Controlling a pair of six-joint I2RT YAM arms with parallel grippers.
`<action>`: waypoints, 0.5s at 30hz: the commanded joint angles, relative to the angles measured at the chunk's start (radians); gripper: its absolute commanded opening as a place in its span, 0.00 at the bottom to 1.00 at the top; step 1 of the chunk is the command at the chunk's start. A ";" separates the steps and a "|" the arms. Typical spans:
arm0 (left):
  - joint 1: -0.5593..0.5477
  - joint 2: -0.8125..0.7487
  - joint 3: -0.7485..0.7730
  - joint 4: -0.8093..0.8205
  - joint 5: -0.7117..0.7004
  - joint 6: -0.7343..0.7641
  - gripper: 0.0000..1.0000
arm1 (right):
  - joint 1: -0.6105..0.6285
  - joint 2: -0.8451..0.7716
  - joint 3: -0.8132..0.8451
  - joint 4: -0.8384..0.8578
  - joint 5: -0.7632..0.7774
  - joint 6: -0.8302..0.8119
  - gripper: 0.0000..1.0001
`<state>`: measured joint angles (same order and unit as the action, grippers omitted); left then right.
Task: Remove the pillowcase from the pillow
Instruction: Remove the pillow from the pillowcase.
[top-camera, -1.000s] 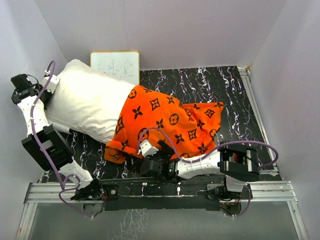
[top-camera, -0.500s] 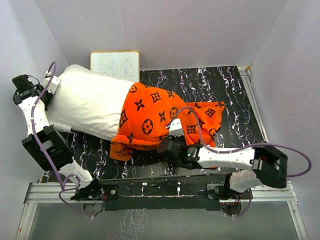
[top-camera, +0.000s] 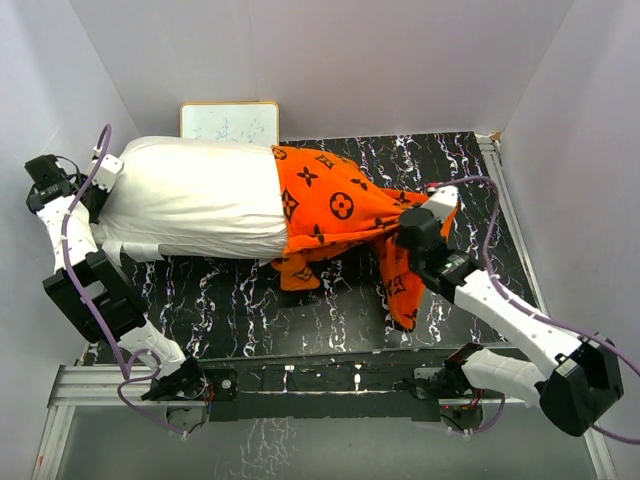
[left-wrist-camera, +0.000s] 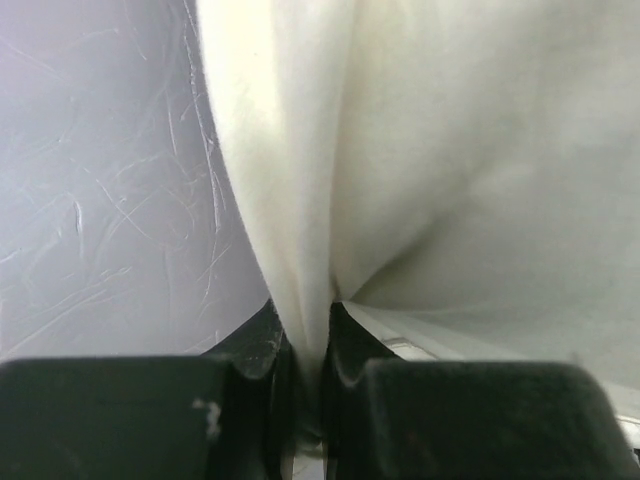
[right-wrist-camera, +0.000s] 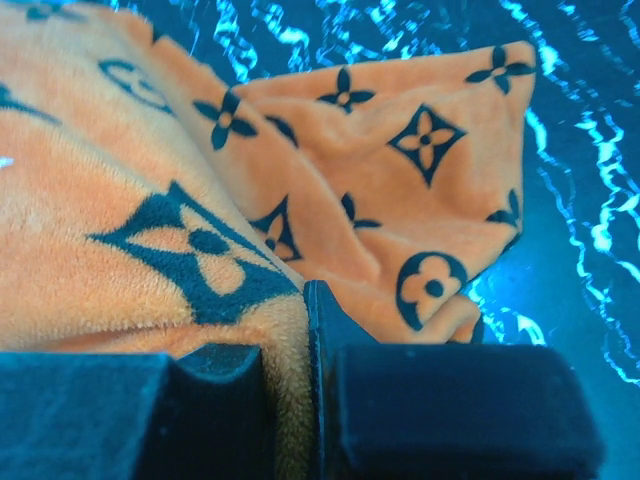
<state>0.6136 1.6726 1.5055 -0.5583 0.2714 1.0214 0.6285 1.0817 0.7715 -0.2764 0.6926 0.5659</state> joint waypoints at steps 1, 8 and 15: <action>0.073 -0.040 -0.017 0.176 -0.052 0.063 0.00 | -0.190 -0.086 0.090 0.006 0.063 -0.009 0.08; 0.121 -0.020 -0.054 0.219 -0.052 0.094 0.00 | -0.522 -0.143 0.114 0.006 -0.106 0.022 0.08; 0.128 -0.016 -0.061 0.230 -0.049 0.108 0.00 | -0.730 -0.134 0.201 0.006 -0.181 0.048 0.08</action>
<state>0.7124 1.6806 1.4303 -0.4553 0.2695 1.0859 -0.0433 0.9737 0.8558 -0.3374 0.4793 0.5850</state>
